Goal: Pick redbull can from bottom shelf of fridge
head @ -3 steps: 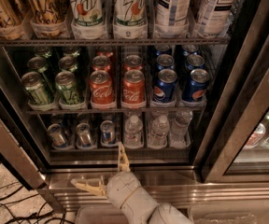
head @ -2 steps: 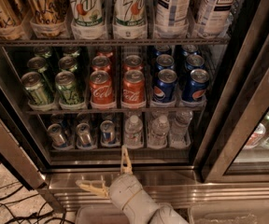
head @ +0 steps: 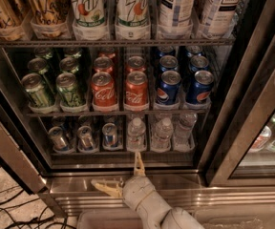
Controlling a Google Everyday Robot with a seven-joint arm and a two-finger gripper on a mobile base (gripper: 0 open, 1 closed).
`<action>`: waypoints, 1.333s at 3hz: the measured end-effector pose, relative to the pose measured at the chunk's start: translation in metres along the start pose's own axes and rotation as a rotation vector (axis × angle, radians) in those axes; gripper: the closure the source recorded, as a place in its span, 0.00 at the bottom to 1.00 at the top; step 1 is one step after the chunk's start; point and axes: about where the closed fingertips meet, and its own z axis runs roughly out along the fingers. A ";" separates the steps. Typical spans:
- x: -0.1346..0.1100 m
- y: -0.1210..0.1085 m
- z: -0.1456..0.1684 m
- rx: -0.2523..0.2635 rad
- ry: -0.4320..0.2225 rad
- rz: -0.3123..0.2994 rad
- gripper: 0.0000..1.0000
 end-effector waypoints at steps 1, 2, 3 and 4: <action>0.017 -0.023 -0.003 -0.048 0.063 0.037 0.00; 0.019 -0.033 -0.008 -0.125 0.066 0.061 0.00; 0.019 -0.032 -0.004 -0.116 0.061 0.053 0.00; 0.015 -0.029 0.011 -0.081 0.057 -0.005 0.00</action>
Offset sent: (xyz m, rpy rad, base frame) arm 0.0135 -0.0441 -0.0188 0.0307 0.0960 0.2252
